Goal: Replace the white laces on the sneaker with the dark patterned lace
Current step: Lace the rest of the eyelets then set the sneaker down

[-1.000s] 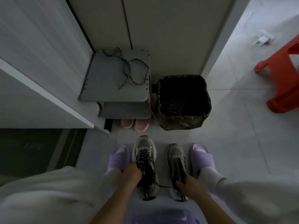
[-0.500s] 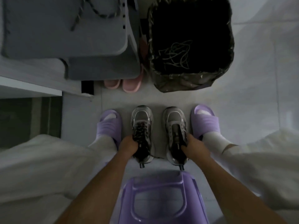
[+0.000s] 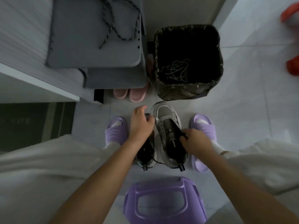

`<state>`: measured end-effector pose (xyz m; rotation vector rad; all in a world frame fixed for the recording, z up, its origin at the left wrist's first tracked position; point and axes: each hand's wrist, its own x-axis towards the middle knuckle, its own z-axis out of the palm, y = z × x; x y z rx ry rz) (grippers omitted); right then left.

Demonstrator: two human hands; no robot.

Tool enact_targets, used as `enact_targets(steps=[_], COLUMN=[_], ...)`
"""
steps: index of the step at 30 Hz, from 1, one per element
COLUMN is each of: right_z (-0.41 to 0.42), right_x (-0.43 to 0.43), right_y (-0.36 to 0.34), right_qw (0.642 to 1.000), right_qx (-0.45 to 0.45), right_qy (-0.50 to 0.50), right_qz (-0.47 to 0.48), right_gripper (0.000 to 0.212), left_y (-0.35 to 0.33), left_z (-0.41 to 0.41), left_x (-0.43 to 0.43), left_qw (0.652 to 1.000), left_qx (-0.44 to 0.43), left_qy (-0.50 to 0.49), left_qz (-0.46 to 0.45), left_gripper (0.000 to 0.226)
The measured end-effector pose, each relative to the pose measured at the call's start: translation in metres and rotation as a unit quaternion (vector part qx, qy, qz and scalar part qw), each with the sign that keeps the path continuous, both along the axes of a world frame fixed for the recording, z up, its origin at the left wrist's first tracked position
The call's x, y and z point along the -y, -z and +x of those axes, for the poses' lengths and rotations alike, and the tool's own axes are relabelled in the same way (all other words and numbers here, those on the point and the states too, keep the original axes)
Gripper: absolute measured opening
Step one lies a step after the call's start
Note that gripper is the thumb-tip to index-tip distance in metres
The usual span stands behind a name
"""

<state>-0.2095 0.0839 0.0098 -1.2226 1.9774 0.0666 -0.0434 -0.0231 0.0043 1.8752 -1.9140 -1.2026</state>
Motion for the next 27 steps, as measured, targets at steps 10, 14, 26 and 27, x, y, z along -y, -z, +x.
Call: enact_targets(steps=[10, 14, 26, 27], right_z=[0.001, 0.007, 0.010, 0.010], right_x=[0.010, 0.005, -0.015, -0.017], right_y=[-0.112, -0.127, -0.176, -0.181], right_qw=[0.993, 0.990, 0.977, 0.977], right_qx=[-0.047, -0.047, -0.011, -0.010], right_qy=[0.049, 0.055, 0.118, 0.115], right_qz=[-0.093, -0.123, -0.174, -0.179], right_gripper=[0.020, 0.027, 0.016, 0.016], left_y=[-0.144, -0.129, -0.181, -0.197], left_z=[0.001, -0.016, -0.007, 0.003], left_x=[0.193, 0.246, 0.143, 0.120], left_qw=[0.959, 0.968, 0.964, 0.963], left_qx=[0.026, 0.229, 0.086, 0.026], left_qy=[-0.035, -0.015, 0.101, 0.102], left_qz=[-0.280, -0.099, -0.229, -0.248], left_gripper=[0.042, 0.081, 0.021, 0.020])
